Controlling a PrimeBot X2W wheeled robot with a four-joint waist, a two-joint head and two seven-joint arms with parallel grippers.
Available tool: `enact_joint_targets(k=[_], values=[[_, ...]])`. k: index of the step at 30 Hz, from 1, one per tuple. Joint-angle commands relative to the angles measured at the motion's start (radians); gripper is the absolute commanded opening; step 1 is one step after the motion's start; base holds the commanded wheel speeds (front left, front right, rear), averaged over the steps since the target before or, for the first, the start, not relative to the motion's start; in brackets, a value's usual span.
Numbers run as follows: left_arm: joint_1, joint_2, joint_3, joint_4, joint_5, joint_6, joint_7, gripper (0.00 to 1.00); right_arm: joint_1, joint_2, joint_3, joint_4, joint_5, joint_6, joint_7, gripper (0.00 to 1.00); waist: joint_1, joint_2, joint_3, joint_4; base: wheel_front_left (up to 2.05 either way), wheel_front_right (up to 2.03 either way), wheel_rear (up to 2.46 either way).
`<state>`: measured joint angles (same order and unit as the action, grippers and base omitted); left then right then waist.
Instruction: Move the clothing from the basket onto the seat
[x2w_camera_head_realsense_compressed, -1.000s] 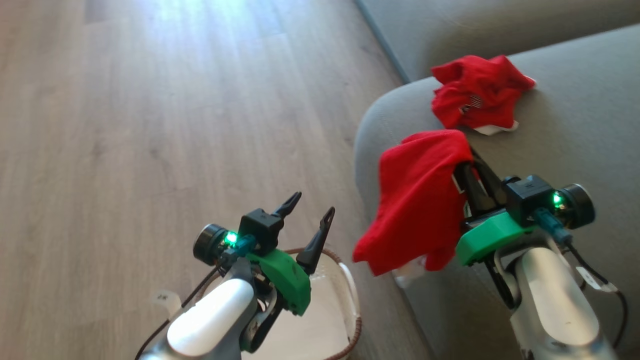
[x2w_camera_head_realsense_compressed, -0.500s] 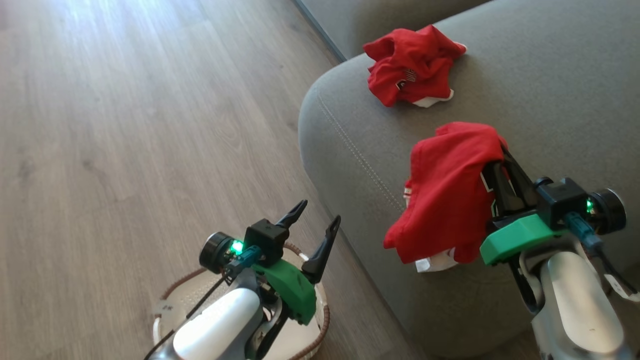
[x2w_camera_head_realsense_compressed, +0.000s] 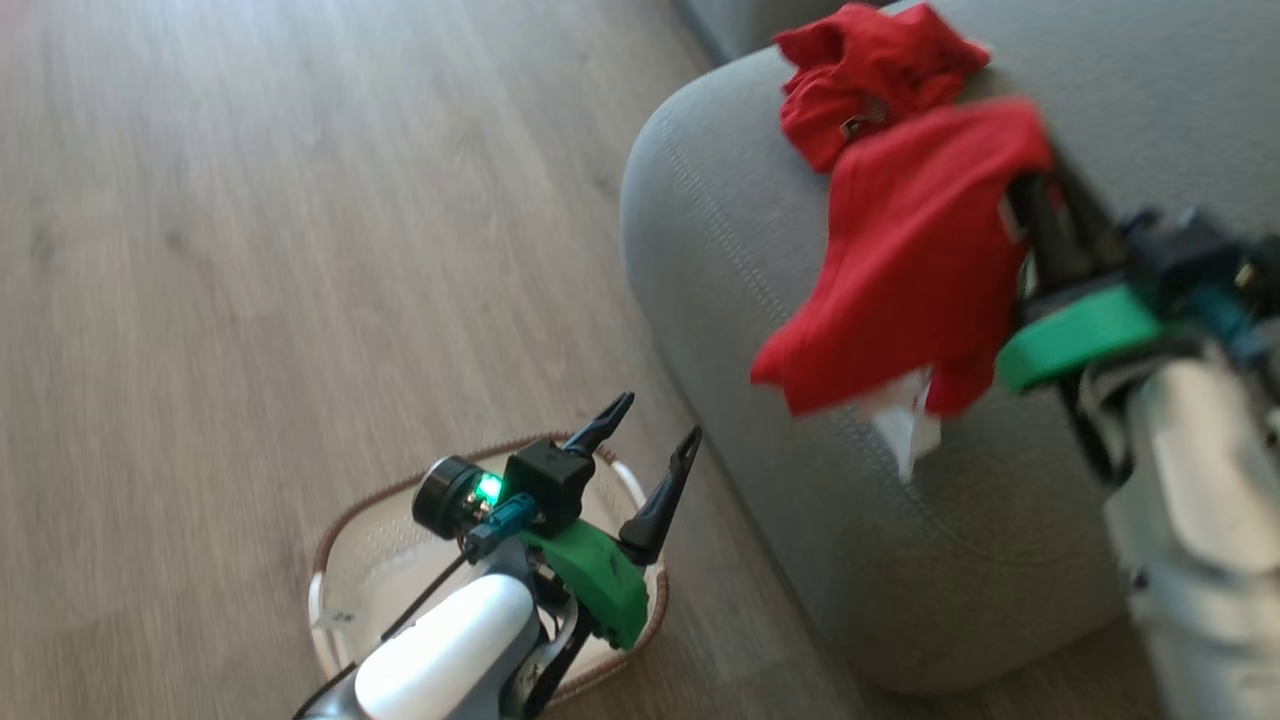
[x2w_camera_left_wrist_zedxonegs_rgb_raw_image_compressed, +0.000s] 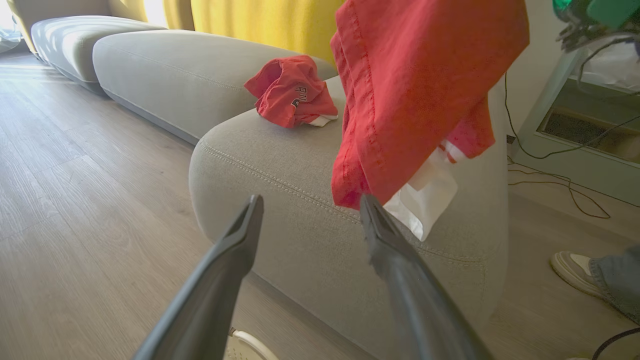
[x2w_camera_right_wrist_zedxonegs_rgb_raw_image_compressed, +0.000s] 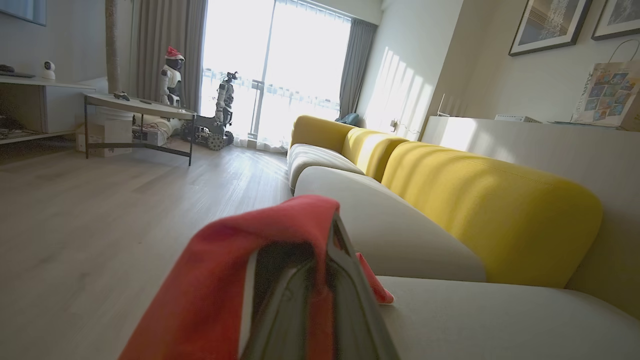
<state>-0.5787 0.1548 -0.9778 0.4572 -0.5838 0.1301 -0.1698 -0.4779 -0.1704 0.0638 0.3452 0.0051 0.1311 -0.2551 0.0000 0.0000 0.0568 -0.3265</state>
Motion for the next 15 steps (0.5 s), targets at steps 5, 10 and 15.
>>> enact_joint_targets(k=[5, 10, 15], values=[[-0.098, 0.038, 0.037, -0.056, 0.027, 0.009, 0.004, 1.00, -0.228, -0.069, 0.002, 0.036, 0.019, 0.000, 0.004, 0.00, 0.0000, 0.0000, 0.121, 0.093, 0.00, 0.00, 0.00], [-0.149, 0.052, 0.045, -0.086, 0.044, 0.016, 0.012, 1.00, -0.399, -0.142, -0.043, 0.134, 0.001, 0.000, 0.006, 0.00, 0.0000, 0.0000, 0.209, 0.161, 0.00, 0.00, 0.00], [-0.184, 0.060, 0.048, -0.112, 0.057, 0.021, 0.019, 1.00, -0.514, -0.200, -0.111, 0.223, -0.047, 0.000, 0.005, 0.00, 0.0000, 0.0000, 0.278, 0.214, 0.00, 0.00, 0.00]])
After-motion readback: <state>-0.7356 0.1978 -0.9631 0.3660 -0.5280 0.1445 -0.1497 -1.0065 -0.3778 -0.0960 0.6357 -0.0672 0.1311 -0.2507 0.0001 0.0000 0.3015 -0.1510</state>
